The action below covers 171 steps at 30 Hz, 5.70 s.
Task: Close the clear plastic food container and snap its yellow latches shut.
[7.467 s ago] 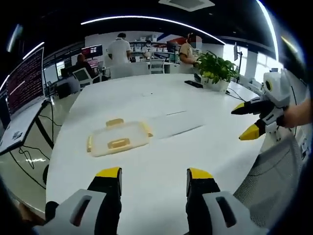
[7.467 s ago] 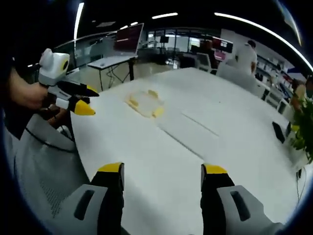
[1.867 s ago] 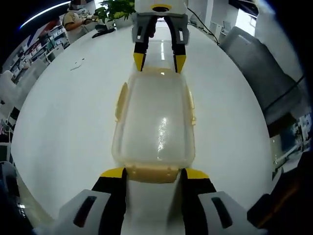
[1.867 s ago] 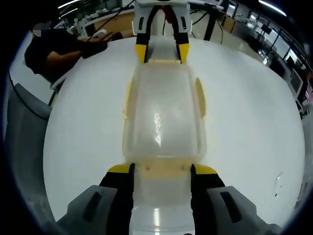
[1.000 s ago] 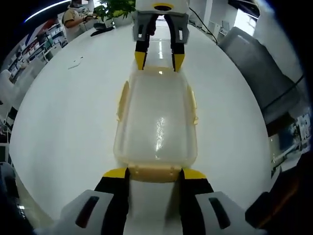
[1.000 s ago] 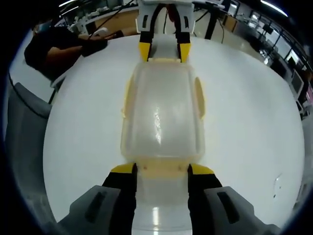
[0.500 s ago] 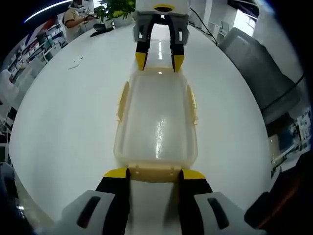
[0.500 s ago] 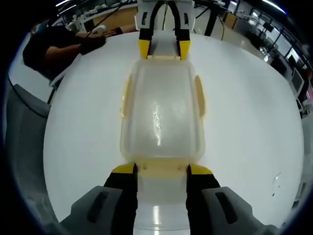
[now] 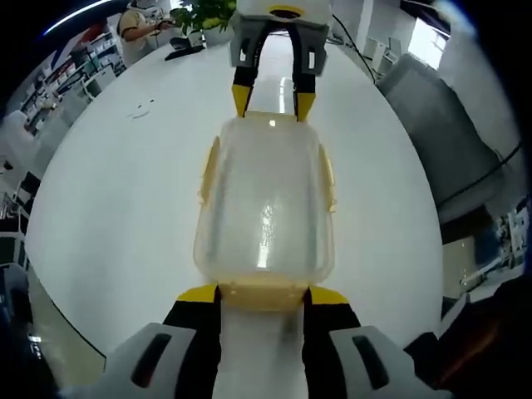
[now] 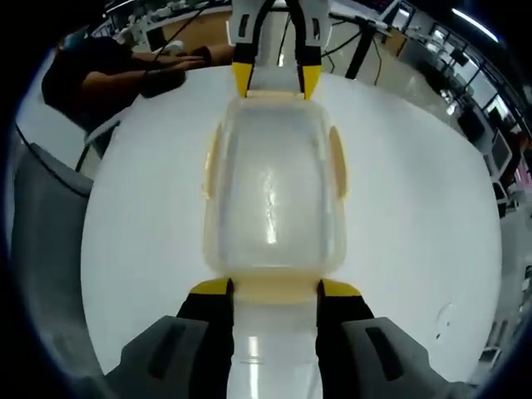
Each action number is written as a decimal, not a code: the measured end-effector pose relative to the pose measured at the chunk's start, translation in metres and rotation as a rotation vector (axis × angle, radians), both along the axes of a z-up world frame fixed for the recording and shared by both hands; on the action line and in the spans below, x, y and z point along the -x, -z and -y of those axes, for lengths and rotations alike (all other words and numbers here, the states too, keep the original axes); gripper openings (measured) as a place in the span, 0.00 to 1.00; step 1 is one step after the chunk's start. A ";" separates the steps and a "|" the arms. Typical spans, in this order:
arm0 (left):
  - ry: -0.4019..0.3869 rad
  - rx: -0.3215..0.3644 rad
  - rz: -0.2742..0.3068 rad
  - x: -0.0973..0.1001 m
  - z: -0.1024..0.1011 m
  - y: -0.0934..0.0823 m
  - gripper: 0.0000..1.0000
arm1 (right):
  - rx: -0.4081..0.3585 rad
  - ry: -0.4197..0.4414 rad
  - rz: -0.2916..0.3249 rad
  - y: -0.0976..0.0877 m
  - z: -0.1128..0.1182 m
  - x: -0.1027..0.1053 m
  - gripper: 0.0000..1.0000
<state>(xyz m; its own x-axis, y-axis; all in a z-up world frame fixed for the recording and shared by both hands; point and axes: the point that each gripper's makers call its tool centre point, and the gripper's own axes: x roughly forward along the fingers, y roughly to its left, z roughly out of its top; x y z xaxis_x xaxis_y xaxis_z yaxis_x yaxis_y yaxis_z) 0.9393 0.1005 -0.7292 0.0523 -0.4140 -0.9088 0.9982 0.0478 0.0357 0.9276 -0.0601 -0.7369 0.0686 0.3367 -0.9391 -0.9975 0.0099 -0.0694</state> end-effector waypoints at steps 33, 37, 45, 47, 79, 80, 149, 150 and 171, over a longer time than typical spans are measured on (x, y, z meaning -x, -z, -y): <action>0.036 -0.015 0.040 0.010 0.116 -0.047 0.32 | -0.021 0.015 -0.024 -0.048 0.118 0.012 0.35; 0.053 -0.013 0.048 0.008 0.134 -0.047 0.32 | -0.018 0.034 -0.028 -0.043 0.134 0.012 0.35; 0.087 -0.015 0.043 0.005 0.165 -0.039 0.32 | 0.004 0.060 -0.029 -0.036 0.164 0.009 0.35; 0.088 -0.005 0.042 0.004 0.174 -0.038 0.32 | 0.010 0.062 -0.030 -0.036 0.173 0.008 0.35; 0.116 0.045 0.038 0.004 0.232 -0.019 0.32 | 0.079 0.079 -0.063 -0.020 0.230 0.019 0.35; 0.115 0.047 0.038 0.004 0.232 -0.018 0.32 | 0.080 0.079 -0.063 -0.019 0.230 0.019 0.35; -0.026 0.057 0.093 0.004 0.225 -0.039 0.41 | -0.032 0.321 -0.090 -0.040 0.235 0.019 0.36; -0.044 0.055 0.094 0.004 0.224 -0.040 0.40 | -0.037 0.329 -0.084 -0.041 0.236 0.018 0.36; -0.450 0.190 0.054 0.004 0.224 -0.033 0.33 | -0.325 0.724 -0.033 -0.041 0.226 0.017 0.31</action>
<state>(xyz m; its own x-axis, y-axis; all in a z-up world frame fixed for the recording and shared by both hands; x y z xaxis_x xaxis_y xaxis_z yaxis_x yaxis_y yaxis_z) 0.9353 -0.1231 -0.6962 0.3090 -0.4974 -0.8106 0.8741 0.4845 0.0359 0.9102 -0.2864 -0.6963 0.3492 0.4769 -0.8066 -0.7367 0.6717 0.0783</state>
